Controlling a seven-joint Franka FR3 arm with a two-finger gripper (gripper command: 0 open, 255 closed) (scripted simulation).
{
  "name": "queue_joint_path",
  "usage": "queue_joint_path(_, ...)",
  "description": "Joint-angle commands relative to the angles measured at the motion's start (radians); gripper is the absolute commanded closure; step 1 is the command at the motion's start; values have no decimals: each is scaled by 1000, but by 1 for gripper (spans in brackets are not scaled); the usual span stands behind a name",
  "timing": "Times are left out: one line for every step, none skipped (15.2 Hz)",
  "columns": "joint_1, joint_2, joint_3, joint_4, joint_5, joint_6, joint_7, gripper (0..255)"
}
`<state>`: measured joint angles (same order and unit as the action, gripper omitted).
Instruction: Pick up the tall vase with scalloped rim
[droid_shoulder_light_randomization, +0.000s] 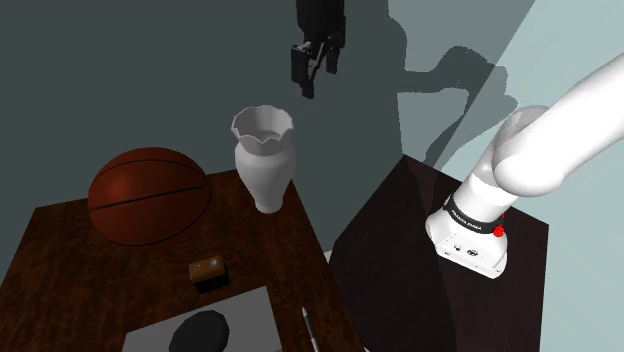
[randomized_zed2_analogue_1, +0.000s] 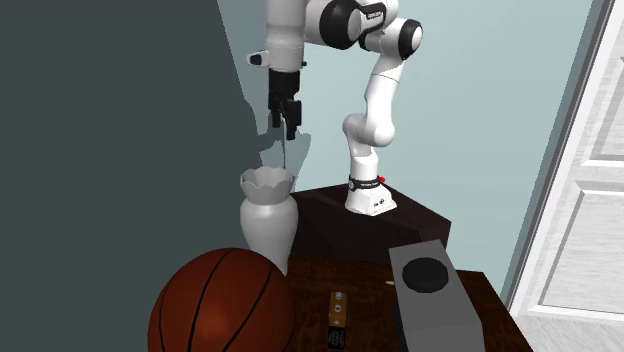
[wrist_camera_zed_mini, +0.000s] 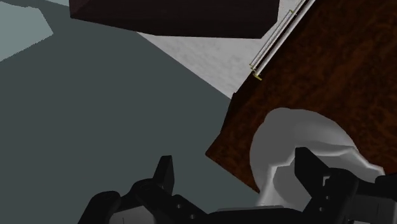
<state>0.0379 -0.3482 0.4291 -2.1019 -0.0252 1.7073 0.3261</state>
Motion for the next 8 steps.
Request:
queue_joint_path(4, 78, 48, 47, -30, 8, 53, 0)
queue_joint_path(7, 118, 70, 74, -48, 8, 79, 0)
queue_joint_path(10, 160, 91, 102, -69, 6, 106, 0)
queue_joint_path(15, 203, 112, 132, -91, 3, 133, 0)
queue_joint_path(21, 247, 131, 163, -115, -2, 161, 0)
queue_joint_path(29, 293, 149, 195, -141, -9, 189, 0)
queue_joint_path(40, 340, 165, 229, -168, -17, 218, 0)
queue_joint_path(52, 388, 180, 264, -197, -27, 246, 0)
